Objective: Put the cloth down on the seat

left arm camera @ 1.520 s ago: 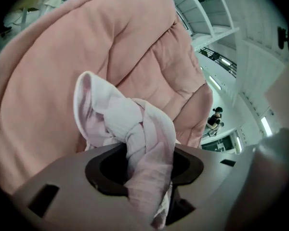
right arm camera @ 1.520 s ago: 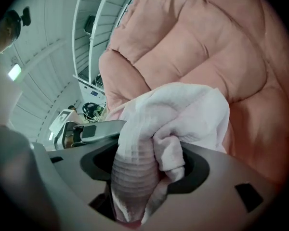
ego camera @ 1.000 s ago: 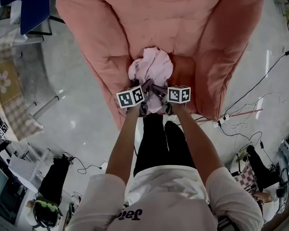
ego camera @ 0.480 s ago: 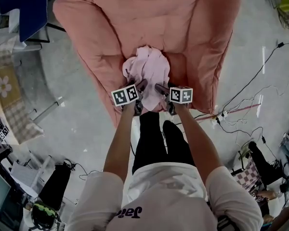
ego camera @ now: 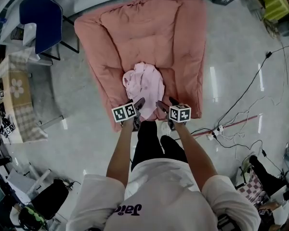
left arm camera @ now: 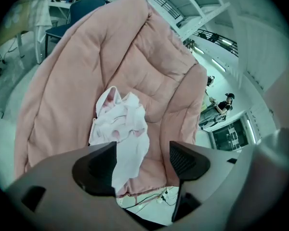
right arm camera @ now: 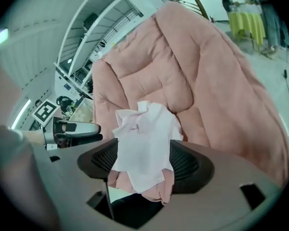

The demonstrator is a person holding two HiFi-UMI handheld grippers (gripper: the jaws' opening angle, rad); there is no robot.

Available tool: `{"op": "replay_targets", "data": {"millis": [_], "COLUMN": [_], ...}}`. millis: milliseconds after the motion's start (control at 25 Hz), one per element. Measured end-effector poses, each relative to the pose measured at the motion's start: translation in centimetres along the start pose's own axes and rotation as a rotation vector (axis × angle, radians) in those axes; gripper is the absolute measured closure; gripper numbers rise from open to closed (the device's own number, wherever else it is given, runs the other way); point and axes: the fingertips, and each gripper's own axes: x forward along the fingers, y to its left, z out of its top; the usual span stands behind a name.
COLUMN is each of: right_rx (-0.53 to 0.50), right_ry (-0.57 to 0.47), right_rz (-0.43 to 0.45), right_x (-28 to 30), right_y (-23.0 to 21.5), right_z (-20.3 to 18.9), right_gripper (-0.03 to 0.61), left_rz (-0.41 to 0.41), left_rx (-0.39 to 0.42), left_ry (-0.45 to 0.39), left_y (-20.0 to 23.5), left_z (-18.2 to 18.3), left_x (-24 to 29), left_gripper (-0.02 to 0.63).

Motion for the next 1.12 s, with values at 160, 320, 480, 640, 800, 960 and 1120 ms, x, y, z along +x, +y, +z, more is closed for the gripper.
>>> {"op": "replay_targets", "data": {"millis": [160,320,480,640,800,960,1120], "right_rx": [-0.144,-0.284,-0.403,-0.462,-0.504,-0.562,-0.622], "right_ry": [-0.084,-0.173,-0.294,-0.458,-0.587,-0.704,-0.782], "right_rz": [-0.025,-0.022,-0.022,-0.052,-0.044,-0.038,-0.05], "right_x": [-5.3,-10.3,-15.8,-21.9,-26.4,-30.6,-34.4], "right_y": [2.7,5.9,8.9,10.8,13.5,16.9,19.3], "right_z": [2.5,5.7,8.9,11.7,14.0,16.1,17.2], "right_gripper": [0.252,0.252,0.253,0.345,0.421,0.473,0.508], "left_rz": [-0.01,-0.018,-0.034,-0.027,-0.013,-0.014,-0.022], "left_rx": [0.079,0.193,0.328,0.468,0.509,0.541,0.569], "left_ry": [-0.097,-0.216,-0.319,-0.431,-0.597,-0.738,-0.833], "left_y": [-4.7,-10.1,-15.2,-20.2,-23.5,-26.0,-28.6], "left_z": [-0.4,1.0,1.8,2.1,3.3,4.7,5.0], "left_x": [-4.1,-8.8,-12.4,-15.8,-20.6,-25.1,-28.0], "left_gripper": [0.281,0.281,0.282,0.318,0.387,0.468,0.528]}}
